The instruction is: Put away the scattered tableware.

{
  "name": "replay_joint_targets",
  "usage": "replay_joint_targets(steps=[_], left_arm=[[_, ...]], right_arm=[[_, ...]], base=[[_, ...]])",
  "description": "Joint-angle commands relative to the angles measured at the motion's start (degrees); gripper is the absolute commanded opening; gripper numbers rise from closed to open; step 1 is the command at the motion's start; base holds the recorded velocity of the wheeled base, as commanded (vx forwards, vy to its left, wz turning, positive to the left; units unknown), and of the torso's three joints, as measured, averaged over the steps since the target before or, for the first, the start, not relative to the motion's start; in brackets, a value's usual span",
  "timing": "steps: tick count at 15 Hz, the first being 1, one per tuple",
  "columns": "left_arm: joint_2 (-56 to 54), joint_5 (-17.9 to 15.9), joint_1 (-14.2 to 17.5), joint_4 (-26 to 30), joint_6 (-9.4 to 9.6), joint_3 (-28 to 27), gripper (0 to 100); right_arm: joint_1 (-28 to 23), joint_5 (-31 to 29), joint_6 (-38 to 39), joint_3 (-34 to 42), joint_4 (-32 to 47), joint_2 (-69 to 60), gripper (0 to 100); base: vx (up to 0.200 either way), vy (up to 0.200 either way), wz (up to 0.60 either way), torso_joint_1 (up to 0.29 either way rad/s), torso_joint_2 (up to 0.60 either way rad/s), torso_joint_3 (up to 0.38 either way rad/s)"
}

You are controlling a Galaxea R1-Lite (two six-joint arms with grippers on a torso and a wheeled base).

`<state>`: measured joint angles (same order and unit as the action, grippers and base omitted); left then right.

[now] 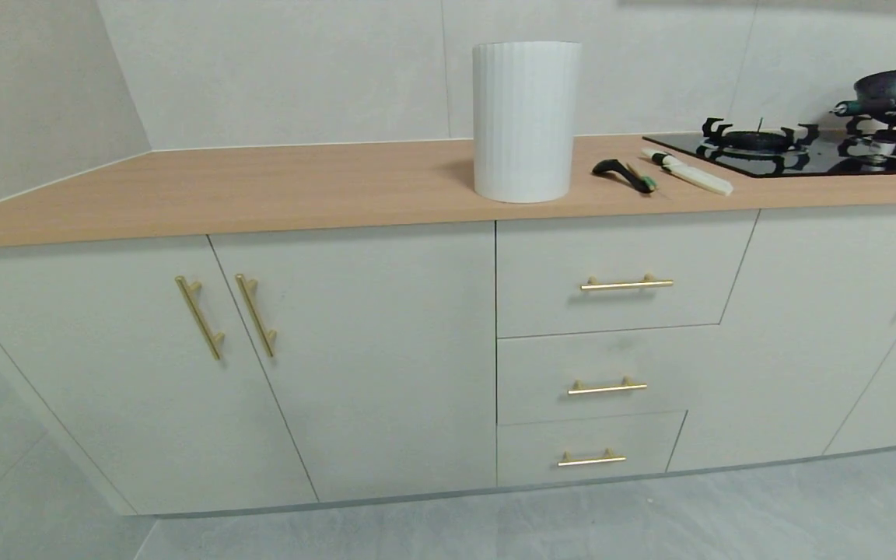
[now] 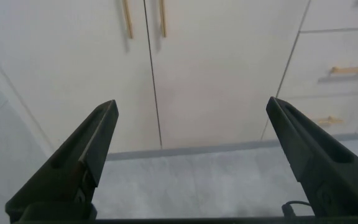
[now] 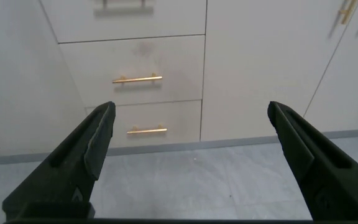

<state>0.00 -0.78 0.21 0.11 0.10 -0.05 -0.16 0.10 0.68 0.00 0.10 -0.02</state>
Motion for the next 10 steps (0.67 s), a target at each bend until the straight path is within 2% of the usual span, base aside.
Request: replay_joint_targets(steps=[1,2,5,10], left_arm=[[0.09,-0.01,-0.03,-0.02,-0.01,-0.04,100],[0.09,0.08,0.06,-0.02,-0.01,0.05,100],[0.09,-0.01,-0.03,-0.02,-0.01,-0.04,100],[0.09,-0.01,-0.03,-0.02,-0.01,0.05,100]], right_arm=[[-0.02,-0.01,0.02,0.0,-0.01,0.11,100],[-0.02,0.08,-0.07,0.0,-0.01,0.11,100],[-0.02,-0.01,0.02,0.0,-0.01,0.02,100],[-0.02,-0.01,0.02,0.0,-0.01,0.02,100]], base=[[0.0,0.0,0.0,0.0,0.0,0.0],[0.0,0.0,0.0,0.0,0.0,0.0],[0.0,0.0,0.6,0.009,0.0,-0.001],[0.0,0.0,0.0,0.0,0.0,0.0]])
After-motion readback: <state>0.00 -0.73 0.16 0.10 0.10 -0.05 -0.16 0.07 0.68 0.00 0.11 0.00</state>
